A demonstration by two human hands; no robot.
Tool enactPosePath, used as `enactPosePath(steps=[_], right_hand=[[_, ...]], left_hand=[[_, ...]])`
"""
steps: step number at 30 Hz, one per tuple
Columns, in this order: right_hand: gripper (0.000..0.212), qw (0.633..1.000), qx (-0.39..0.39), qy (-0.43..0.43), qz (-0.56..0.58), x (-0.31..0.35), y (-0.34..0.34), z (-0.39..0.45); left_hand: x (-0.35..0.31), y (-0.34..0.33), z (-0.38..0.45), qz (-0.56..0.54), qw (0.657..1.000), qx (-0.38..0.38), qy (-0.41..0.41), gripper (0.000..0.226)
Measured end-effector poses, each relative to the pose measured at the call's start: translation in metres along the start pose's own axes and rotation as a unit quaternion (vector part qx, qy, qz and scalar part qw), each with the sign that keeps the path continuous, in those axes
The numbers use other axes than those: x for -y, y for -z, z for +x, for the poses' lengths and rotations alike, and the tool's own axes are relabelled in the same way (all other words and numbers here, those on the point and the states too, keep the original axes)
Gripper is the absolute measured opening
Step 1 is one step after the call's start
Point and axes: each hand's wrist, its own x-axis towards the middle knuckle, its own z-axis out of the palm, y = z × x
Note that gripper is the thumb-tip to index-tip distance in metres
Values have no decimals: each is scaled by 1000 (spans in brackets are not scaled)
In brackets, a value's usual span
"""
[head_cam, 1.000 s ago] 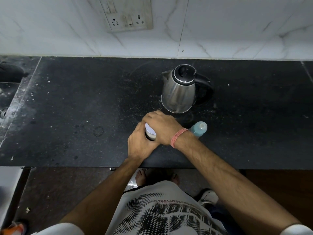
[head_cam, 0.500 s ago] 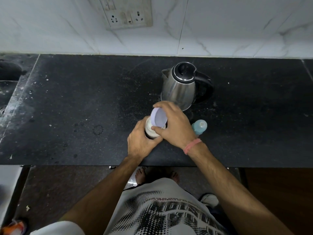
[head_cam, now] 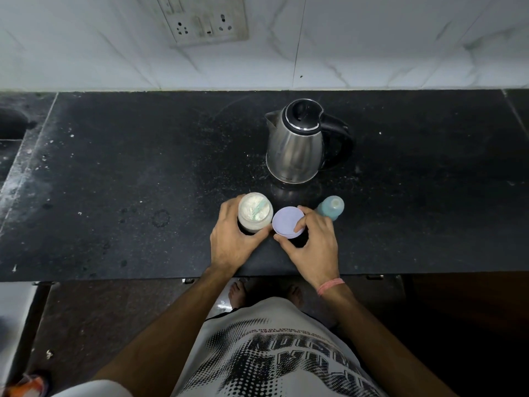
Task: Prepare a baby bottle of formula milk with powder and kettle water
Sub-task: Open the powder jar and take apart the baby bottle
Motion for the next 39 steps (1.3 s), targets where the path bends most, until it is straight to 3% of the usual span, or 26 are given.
enactPosePath(steps=[11,27,34,39], right_hand=[[52,997,59,-18,-51,-31,-10,-15],[40,993,86,-41,-66,-40,-22,-19],[33,987,135,-55,-70,-35,-17,-15],[40,991,118,-44,-35,-33,-10,-16]], left_hand=[[3,-1,-1,28,1000,5,13,97],[1,-2,-3,37,999,-14,10,90],[0,-4,-5,15,999,-12,33,107],[-6,-6,-11,-37,998,-15,52,153]])
